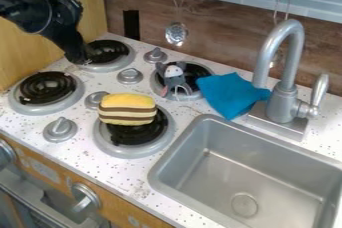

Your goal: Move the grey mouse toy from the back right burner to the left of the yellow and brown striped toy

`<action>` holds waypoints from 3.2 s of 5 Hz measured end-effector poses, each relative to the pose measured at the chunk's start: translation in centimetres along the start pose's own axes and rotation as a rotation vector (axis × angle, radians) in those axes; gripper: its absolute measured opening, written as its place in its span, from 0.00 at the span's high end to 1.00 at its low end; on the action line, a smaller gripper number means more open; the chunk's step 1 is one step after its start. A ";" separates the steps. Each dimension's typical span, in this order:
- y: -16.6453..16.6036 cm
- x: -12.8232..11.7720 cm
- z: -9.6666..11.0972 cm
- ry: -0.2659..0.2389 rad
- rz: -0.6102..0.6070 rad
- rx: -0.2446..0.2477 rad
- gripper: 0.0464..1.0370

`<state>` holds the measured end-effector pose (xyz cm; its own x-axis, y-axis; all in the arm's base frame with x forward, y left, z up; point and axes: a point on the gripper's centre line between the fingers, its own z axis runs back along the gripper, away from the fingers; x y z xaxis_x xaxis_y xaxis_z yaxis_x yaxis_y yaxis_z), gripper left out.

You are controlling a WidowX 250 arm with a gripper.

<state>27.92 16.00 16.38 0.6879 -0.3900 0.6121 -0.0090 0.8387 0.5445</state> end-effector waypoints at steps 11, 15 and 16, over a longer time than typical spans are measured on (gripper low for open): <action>-12.2 10.7 -14.6 -0.294 -0.711 -0.690 0.03; -17.3 11.6 -16.8 -0.400 -0.666 -0.779 0.63; -17.1 11.8 -17.0 -0.405 -0.653 -0.758 0.85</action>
<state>48.55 3.51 4.48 0.1039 -0.8275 0.5518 0.8201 0.3852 0.4231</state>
